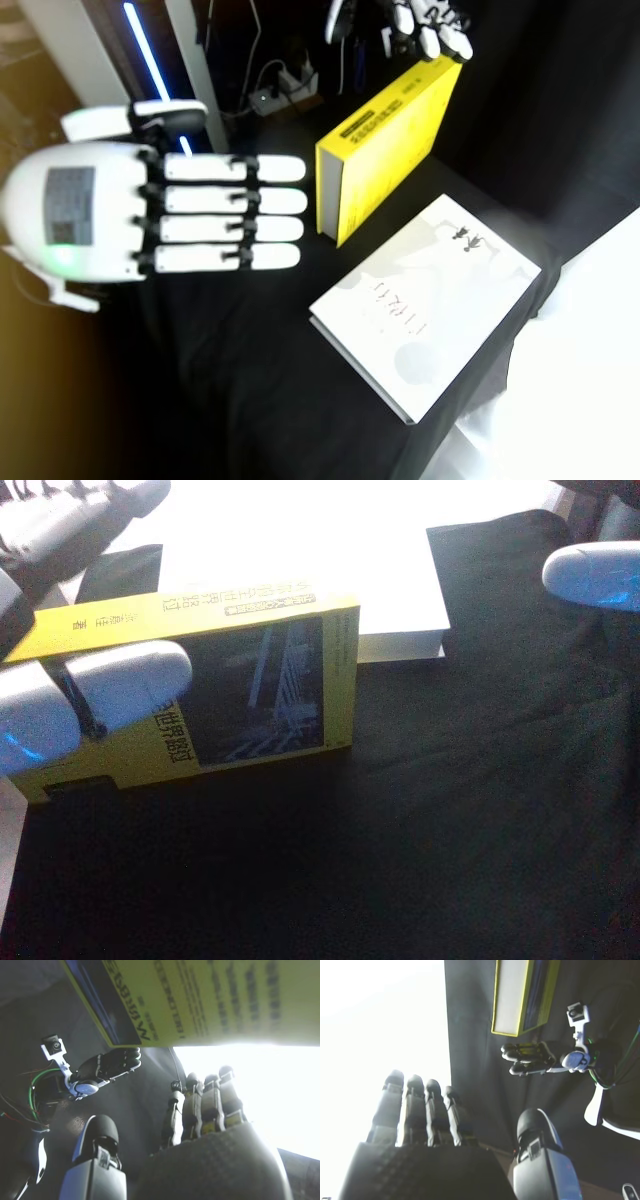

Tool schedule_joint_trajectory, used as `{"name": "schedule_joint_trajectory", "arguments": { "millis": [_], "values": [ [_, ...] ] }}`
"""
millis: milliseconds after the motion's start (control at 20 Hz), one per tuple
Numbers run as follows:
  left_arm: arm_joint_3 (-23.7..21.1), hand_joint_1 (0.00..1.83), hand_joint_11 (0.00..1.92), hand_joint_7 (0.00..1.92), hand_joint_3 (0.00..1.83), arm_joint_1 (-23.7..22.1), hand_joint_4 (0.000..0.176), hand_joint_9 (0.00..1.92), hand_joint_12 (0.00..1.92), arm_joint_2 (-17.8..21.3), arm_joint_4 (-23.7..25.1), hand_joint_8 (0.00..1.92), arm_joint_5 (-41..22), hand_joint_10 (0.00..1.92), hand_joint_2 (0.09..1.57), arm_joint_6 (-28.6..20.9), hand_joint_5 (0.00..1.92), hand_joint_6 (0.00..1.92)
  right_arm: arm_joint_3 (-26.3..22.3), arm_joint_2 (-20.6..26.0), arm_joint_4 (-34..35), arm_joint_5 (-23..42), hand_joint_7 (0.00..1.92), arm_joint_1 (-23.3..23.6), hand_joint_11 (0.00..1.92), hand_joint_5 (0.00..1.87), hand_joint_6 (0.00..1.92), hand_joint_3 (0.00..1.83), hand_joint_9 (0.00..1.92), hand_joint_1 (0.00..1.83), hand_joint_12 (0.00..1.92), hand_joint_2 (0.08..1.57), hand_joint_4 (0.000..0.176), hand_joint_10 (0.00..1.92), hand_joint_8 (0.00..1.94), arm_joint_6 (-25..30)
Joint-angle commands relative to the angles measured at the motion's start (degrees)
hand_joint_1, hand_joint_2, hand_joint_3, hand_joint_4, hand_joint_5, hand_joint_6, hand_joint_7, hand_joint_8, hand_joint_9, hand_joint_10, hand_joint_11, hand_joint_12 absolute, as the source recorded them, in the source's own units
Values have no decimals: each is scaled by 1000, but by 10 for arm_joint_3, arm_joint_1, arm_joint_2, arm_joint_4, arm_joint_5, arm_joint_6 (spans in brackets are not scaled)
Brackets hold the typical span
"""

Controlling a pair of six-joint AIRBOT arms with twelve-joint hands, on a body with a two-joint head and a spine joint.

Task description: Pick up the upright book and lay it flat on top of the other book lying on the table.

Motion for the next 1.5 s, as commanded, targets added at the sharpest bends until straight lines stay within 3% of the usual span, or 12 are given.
{"name": "schedule_joint_trajectory", "arguments": {
  "millis": [0,50,300,500,600,700,750,800,900,1100,1250,1450],
  "values": [
    [1,169,0,0,17,0,134,0,0,6,-5,0,-79,0,1151,-2,5,2,-2,1,31,62,0,4,0,0,0,31,0,132,0,1349,0,0,0,5],
    [2,232,0,0,0,3,161,0,0,5,-13,0,-80,0,1121,-2,0,0,-2,1,31,62,0,4,0,0,0,30,0,129,0,1355,0,0,0,5],
    [9,550,0,0,0,13,176,0,0,-13,-81,0,-83,0,1039,-2,0,0,-3,1,33,62,0,4,0,0,0,16,0,139,0,1360,0,0,0,5],
    [20,642,26,16,0,30,93,0,12,-38,-147,6,-71,0,1010,-2,22,7,-3,0,34,62,0,4,0,0,0,7,0,189,0,1362,0,0,0,8],
    [27,729,0,105,6,36,88,77,402,-48,-171,2,-67,13,1048,-2,68,8,-3,-1,34,62,0,4,0,0,0,7,0,182,0,1367,0,0,0,11],
    [33,875,0,370,5,38,16,361,1360,-53,-187,40,-69,89,1123,-2,271,32,-3,-1,34,62,0,4,0,0,0,7,0,185,0,1367,0,0,0,12],
    [34,1225,388,751,36,38,0,703,1758,-55,-189,978,-69,821,1146,-2,606,76,-4,-1,34,62,0,4,0,0,0,6,0,188,0,1367,0,0,0,12],
    [32,1224,735,836,11,38,0,931,1879,-56,-184,1187,-71,1220,1177,-2,772,966,-4,-1,34,62,0,4,0,0,0,5,0,197,0,1365,0,0,0,13],
    [22,1249,1089,1003,0,38,0,1218,1604,-54,-165,1209,-87,1164,1162,-2,798,1021,-4,-1,34,63,0,4,0,0,0,1,0,211,0,1359,3,0,0,17],
    [-6,1228,1053,876,0,39,0,1158,1795,-36,-102,1288,-140,1467,1190,-2,802,1179,-4,-4,36,92,0,5,0,0,0,0,0,336,0,1312,26,0,0,28],
    [-13,1243,1066,921,0,39,0,1173,1684,-25,-48,1175,-188,1328,1155,-2,874,1121,-4,-10,34,122,0,5,0,0,0,0,0,408,0,1239,1,0,0,35],
    [-7,1253,1154,1015,0,13,0,1286,1373,-23,-8,1201,-208,1051,1156,-2,805,1009,0,-30,20,149,0,32,0,0,0,0,0,492,0,1182,70,0,0,36]
  ]
}}
